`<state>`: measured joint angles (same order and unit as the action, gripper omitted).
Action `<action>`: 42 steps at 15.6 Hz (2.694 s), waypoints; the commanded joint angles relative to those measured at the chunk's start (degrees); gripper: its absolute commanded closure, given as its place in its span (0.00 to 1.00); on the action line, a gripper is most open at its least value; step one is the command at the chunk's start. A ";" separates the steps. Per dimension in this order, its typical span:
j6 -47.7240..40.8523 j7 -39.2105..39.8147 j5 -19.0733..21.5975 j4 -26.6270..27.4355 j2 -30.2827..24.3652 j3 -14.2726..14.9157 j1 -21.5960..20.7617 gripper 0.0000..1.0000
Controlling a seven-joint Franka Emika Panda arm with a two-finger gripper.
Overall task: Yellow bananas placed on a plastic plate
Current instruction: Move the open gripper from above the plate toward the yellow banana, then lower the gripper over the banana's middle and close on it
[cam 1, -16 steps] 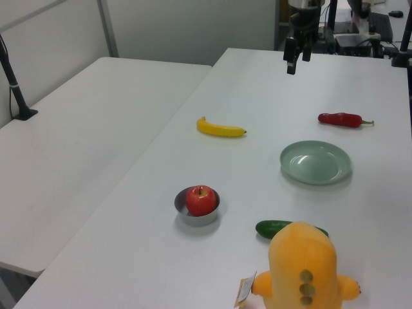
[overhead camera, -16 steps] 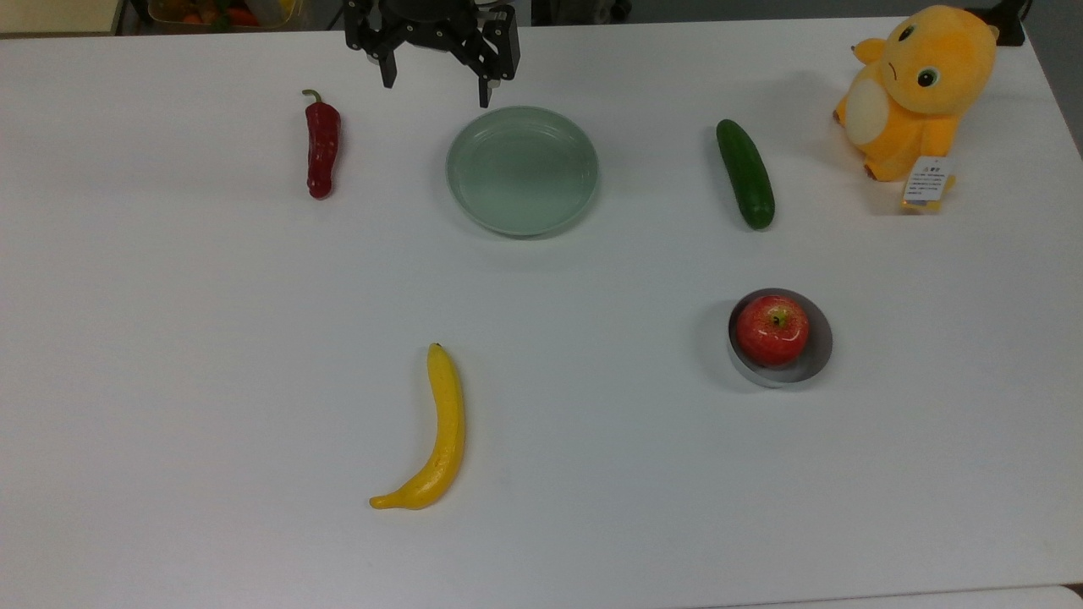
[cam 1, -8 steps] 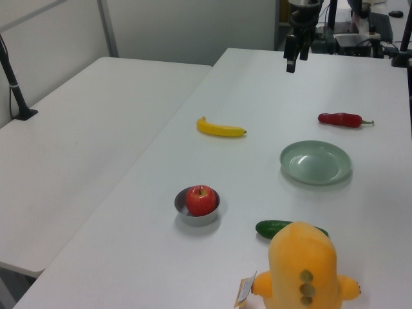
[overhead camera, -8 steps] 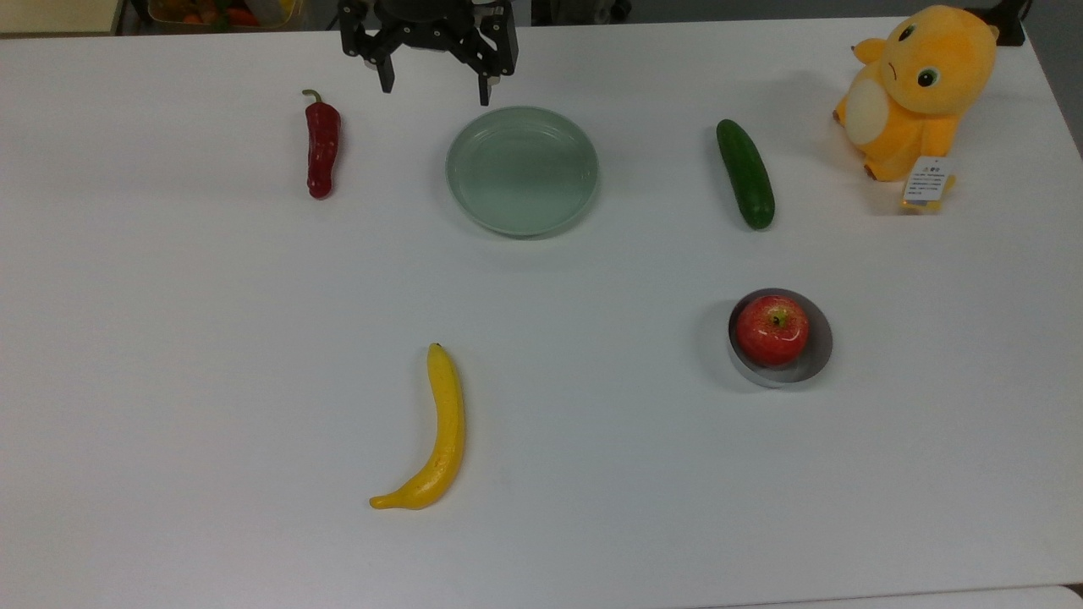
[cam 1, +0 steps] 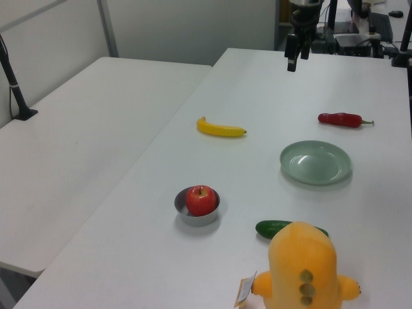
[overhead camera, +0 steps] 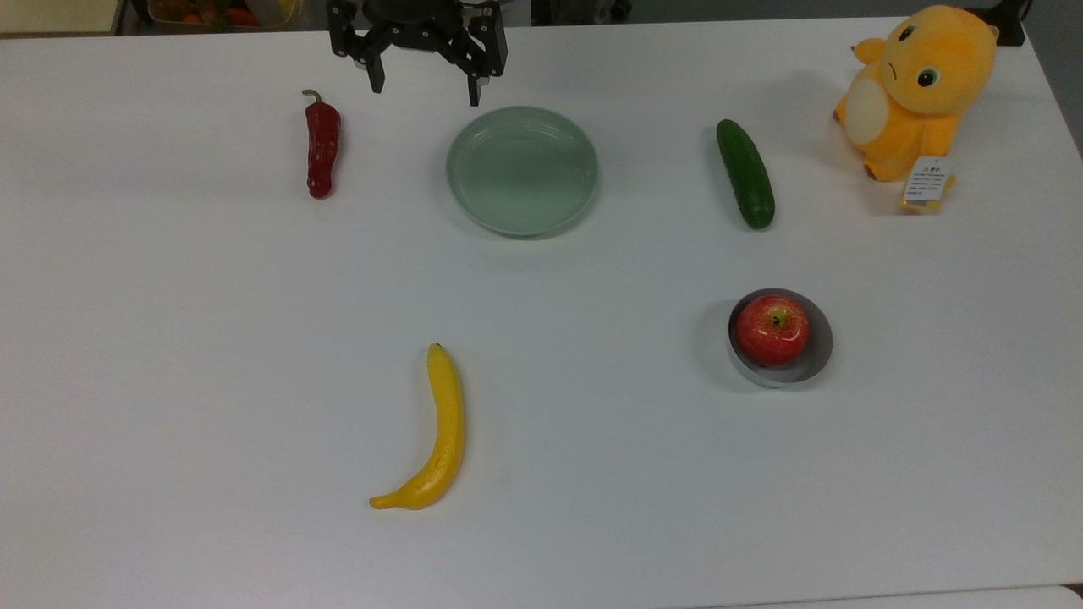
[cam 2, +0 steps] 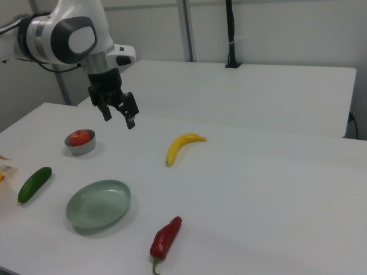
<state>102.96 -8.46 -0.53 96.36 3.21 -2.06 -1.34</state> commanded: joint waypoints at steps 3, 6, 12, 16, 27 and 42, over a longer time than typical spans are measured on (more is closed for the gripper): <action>-1.53 0.99 1.32 0.32 -1.19 -0.22 0.72 0.00; -1.27 0.91 1.32 1.37 -1.54 -0.22 0.46 0.00; 10.05 0.90 1.23 0.76 2.84 -0.22 0.46 0.00; 15.86 0.99 0.88 -3.88 10.82 -0.31 0.20 0.00; 23.76 -8.06 -6.15 -19.19 30.26 -0.40 -2.17 0.00; 30.98 -12.80 -16.08 -24.29 41.96 -0.40 -2.97 0.00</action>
<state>132.09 -18.58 -15.18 73.65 43.37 -2.70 -3.77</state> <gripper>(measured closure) 0.000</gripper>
